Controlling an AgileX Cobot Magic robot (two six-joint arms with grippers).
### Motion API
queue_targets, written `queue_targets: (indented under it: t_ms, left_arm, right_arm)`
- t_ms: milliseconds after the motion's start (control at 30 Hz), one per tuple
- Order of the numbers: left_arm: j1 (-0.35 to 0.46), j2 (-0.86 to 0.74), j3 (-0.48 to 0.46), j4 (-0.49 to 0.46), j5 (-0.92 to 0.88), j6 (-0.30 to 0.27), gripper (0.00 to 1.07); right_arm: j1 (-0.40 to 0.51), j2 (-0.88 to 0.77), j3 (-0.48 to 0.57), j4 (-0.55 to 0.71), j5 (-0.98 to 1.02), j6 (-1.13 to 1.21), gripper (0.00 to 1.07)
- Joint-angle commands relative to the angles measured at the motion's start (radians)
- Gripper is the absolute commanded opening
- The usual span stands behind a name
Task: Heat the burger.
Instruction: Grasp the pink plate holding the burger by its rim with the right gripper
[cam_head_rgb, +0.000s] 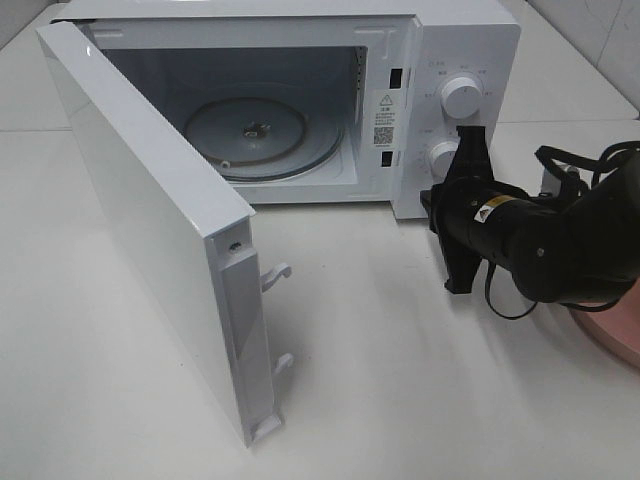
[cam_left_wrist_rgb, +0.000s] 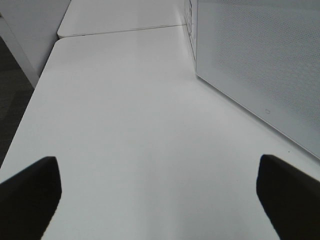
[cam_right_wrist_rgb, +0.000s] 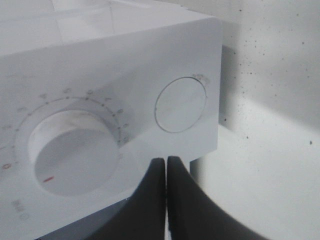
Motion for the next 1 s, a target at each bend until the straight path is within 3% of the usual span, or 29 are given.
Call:
queue_targets:
  t_ms: [33, 433, 900, 1000]
  left_arm:
    - [-0.006, -0.005, 0.003, -0.003, 0.001, -0.001, 1.0]
    - [-0.006, -0.005, 0.003, -0.003, 0.001, -0.001, 1.0]
    - [-0.006, -0.005, 0.003, -0.003, 0.001, -0.001, 1.0]
    - [-0.006, -0.005, 0.003, -0.003, 0.001, -0.001, 1.0]
  right_arm:
    - [0.002, -0.053, 0.021, -0.017, 0.023, -0.032, 0.0]
    - [0.002, -0.29, 0.052, -0.114, 0.306, -0.387, 0.0]
    - [0.002, -0.459, 0.051, -0.118, 0.72, -0.947, 0.02]
    - [0.002, -0.467, 0.051, -0.118, 0.742, -0.973, 0.02]
